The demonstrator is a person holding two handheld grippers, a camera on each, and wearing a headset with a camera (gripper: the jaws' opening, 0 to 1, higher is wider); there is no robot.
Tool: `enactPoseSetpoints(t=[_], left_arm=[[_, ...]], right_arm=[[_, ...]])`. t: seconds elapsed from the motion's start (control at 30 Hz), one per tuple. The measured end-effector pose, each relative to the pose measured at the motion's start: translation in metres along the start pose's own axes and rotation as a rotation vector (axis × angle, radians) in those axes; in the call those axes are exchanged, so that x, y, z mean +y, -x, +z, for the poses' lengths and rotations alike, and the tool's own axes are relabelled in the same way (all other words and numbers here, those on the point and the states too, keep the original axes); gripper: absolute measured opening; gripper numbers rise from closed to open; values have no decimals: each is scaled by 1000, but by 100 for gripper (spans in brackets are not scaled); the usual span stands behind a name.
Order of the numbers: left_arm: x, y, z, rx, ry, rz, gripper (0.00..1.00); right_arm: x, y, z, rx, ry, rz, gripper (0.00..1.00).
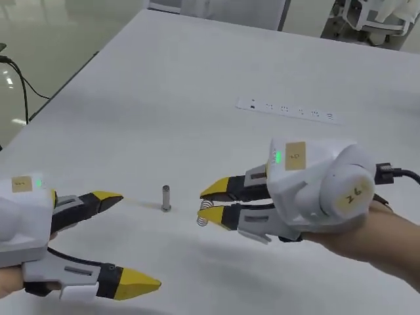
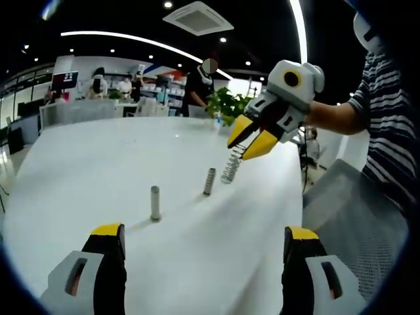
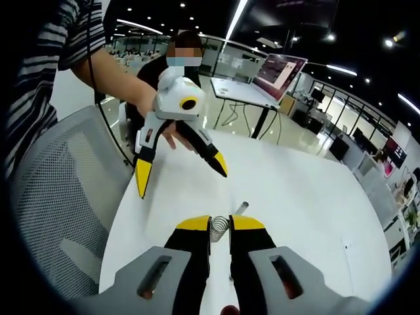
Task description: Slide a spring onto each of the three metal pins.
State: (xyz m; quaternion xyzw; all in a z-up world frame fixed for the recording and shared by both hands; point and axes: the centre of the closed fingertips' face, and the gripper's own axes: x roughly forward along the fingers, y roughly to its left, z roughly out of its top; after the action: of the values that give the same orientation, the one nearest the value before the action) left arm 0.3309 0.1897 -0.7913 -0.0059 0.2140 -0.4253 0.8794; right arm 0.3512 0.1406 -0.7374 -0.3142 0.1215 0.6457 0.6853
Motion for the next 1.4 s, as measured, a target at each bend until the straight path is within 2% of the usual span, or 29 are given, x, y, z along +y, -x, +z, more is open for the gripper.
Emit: enactPoseSetpoints(t=[0.47, 0.87, 1.07, 1.4], left_arm=[[4, 6, 2, -12, 15, 14, 96], [4, 10, 5, -23, 18, 24, 98], [5, 11, 6, -27, 17, 28, 98], [5, 13, 3, -24, 21, 35, 98]], right_arm=[[-33, -23, 20, -7, 45, 14, 7], [-44, -47, 18, -4, 12, 23, 7], [-54, -54, 19, -19, -50, 9, 7], [-53, -65, 13, 0, -65, 19, 7]])
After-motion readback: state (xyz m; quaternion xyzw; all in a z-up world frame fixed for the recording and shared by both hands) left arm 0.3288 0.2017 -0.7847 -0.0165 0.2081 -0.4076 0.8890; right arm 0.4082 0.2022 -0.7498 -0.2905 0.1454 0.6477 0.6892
